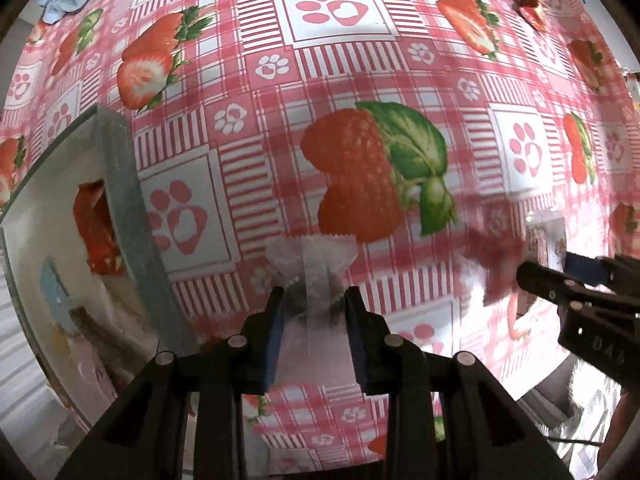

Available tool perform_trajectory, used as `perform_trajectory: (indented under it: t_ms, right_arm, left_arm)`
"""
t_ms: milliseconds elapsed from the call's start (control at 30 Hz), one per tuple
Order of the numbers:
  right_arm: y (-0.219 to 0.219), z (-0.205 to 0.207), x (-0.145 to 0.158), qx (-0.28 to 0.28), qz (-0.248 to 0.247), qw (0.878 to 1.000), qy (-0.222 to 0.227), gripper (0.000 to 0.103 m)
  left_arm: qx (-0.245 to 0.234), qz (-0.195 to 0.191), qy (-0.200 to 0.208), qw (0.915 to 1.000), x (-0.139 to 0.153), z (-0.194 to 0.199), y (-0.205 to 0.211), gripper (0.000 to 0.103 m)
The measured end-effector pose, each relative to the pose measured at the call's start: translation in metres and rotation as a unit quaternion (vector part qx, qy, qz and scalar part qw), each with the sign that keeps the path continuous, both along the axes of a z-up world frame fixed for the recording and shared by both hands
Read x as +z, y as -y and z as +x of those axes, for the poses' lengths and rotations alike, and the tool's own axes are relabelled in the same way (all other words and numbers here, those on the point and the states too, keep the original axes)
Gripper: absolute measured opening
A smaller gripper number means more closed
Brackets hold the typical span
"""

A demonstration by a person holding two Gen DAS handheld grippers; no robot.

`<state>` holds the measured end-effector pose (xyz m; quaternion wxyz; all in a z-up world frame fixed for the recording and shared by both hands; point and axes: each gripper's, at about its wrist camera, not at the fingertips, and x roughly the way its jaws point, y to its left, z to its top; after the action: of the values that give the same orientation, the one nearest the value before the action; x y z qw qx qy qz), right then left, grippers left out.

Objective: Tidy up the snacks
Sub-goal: 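Carry the cranberry and translucent packets into the white tray and release both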

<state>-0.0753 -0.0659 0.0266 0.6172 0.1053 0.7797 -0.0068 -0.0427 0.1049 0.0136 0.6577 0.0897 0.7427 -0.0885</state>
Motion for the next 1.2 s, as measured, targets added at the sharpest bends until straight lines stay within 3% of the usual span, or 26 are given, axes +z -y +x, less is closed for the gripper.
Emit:
perform_trajectory:
  t_ms: [133,233,400,467,500,533,800,933,1067,1200]
  right_arm:
    - [-0.006,-0.009,0.013,-0.001,0.009,1.0,0.005,0.043]
    - [-0.008,-0.014,0.023,0.002,0.013,1.0,0.012,0.043]
    - [-0.017,-0.011,0.035,0.005,0.013,1.0,0.022,0.043]
    - [-0.019,-0.012,0.04,0.005,0.012,1.0,0.024,0.043]
    - [-0.02,-0.009,0.044,0.006,0.012,1.0,0.025,0.043]
    - [-0.02,-0.01,0.048,0.006,0.011,1.0,0.027,0.043]
    - [-0.005,-0.019,0.068,-0.01,0.016,1.0,0.024,0.043]
    - [0.0,-0.024,0.067,-0.016,0.018,1.0,0.018,0.043]
    - [-0.003,-0.021,0.065,-0.009,0.019,1.0,0.018,0.043]
    - [-0.01,-0.016,0.057,-0.003,0.021,1.0,0.019,0.043]
  left_arm:
    - [-0.001,-0.021,0.011,0.9997,0.02,-0.013,-0.007,0.032]
    - [0.004,-0.038,0.017,0.9991,0.036,-0.019,-0.015,0.026]
    - [0.019,-0.05,0.017,0.9984,0.047,-0.024,-0.031,0.027]
    - [0.028,-0.047,-0.003,0.9985,0.039,-0.024,-0.035,0.041]
    - [0.03,-0.048,-0.008,0.9984,0.035,-0.023,-0.038,0.055]
    - [0.031,-0.044,-0.011,0.9985,0.03,-0.024,-0.039,0.062]
    - [0.049,0.003,-0.051,0.9975,-0.007,-0.05,-0.051,0.067]
    - [0.031,0.02,-0.063,0.9973,-0.02,-0.062,-0.051,0.071]
    - [0.019,0.024,-0.064,0.9975,-0.02,-0.068,-0.05,0.068]
    - [0.019,0.022,-0.056,0.998,-0.01,-0.06,-0.046,0.036]
